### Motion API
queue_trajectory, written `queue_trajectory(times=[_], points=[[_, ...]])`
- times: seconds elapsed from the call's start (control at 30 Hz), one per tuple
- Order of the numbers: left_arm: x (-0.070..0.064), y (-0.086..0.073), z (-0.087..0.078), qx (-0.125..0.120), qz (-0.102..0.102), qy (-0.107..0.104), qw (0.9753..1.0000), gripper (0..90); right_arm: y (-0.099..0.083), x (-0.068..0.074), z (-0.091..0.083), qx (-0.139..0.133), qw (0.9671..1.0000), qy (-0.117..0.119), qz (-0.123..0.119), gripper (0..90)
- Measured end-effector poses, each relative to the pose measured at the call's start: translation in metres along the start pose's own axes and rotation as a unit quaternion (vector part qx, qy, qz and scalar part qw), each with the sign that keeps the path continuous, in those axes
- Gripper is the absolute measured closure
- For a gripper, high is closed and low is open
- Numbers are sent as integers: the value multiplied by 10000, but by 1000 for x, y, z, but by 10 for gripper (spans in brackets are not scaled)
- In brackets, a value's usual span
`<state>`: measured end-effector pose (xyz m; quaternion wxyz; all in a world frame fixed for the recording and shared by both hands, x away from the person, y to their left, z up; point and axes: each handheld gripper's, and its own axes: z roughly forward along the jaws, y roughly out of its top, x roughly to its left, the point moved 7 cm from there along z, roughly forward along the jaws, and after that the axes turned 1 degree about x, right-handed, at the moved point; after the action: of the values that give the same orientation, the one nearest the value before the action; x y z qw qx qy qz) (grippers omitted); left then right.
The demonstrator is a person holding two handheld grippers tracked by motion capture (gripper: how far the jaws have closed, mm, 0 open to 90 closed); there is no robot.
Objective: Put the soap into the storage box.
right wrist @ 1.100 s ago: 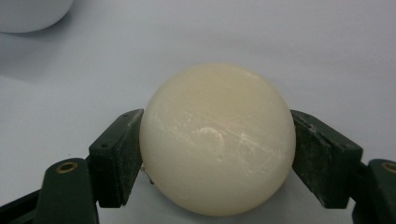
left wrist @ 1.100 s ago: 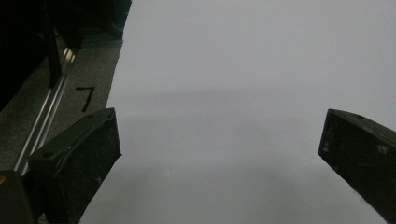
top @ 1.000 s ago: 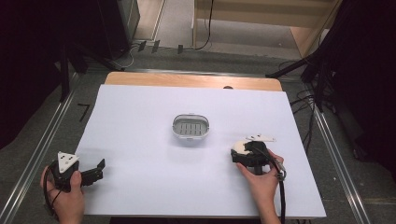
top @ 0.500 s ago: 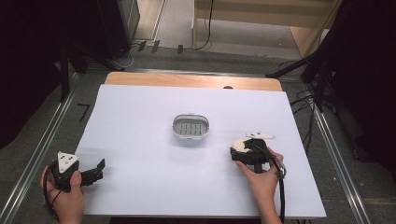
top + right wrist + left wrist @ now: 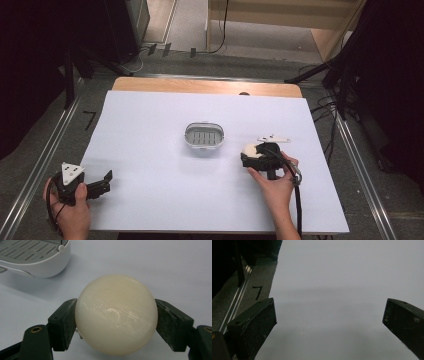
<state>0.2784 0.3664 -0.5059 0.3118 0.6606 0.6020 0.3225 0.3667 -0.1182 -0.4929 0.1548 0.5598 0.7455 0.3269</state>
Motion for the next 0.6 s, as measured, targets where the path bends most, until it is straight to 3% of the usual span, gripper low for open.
queue_trajectory(times=[0.6], points=[[0, 0, 0, 18, -12, -12, 10000, 0, 22, 19, 3, -45, 9998, 133, -123, 245]])
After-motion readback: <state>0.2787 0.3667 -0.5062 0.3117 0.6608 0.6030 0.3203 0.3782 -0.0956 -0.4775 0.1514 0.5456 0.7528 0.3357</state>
